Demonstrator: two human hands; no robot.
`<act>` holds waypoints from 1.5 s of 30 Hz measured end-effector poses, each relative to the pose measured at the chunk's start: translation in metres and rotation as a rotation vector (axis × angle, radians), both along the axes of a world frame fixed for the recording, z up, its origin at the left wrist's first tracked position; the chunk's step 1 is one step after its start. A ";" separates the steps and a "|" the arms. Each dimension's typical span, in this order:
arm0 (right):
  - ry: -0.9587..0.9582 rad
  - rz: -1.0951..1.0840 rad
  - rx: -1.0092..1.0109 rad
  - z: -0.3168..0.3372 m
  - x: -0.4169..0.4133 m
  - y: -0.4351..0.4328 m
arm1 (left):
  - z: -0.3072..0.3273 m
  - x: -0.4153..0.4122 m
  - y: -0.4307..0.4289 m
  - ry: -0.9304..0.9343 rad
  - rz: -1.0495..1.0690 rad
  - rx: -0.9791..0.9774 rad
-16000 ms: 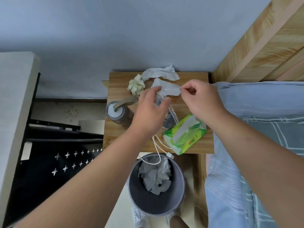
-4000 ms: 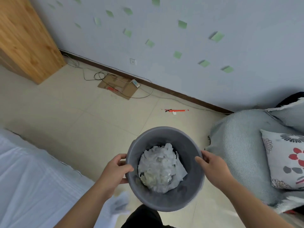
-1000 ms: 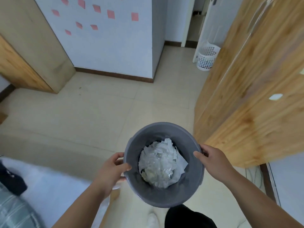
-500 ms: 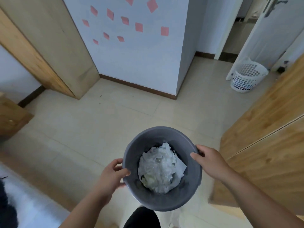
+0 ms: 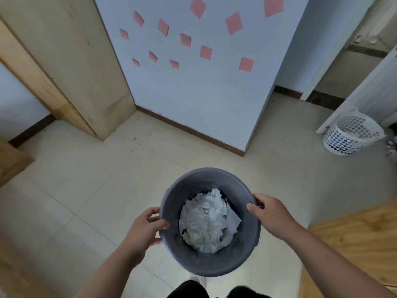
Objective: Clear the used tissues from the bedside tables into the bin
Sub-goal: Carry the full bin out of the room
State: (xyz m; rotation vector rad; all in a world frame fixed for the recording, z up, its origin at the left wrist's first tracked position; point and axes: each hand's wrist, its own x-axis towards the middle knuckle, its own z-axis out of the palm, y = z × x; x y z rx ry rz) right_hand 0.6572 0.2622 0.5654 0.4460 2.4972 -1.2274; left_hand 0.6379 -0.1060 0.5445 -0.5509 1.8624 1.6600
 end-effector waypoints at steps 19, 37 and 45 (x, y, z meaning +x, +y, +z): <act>0.057 0.006 -0.051 -0.026 -0.371 0.040 | 0.000 -0.377 0.040 0.001 -0.031 -0.057; -0.071 -0.130 -0.076 -0.050 -0.613 0.060 | -0.049 -0.643 0.074 -0.120 -0.086 -0.056; -0.136 -0.339 -0.144 -0.142 -0.659 0.036 | -0.149 -0.725 0.064 -0.196 -0.148 -0.058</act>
